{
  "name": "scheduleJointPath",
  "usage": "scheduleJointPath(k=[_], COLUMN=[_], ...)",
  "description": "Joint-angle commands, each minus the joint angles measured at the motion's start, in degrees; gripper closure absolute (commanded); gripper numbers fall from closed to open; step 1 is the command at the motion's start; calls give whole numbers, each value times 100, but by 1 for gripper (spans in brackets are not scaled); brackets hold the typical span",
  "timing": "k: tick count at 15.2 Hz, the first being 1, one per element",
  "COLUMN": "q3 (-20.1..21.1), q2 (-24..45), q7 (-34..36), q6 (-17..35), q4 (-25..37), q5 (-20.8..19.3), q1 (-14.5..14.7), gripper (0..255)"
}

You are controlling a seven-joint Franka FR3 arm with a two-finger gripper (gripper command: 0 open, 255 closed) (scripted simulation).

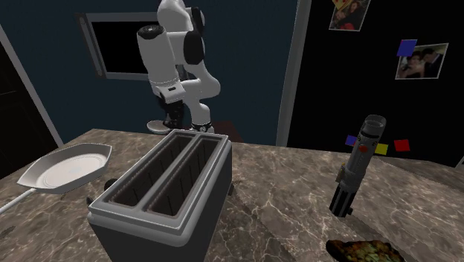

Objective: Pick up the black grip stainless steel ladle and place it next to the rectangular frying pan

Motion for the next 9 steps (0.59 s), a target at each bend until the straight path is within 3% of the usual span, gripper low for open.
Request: scheduleJointPath(k=[1, 9], q3=[-141, -823], q2=[-198, -561], q7=[-208, -1155], q6=[-83, -227], q4=[-93, -179], q5=[-196, -888], q1=[-166, -769], gripper=[255, 255])
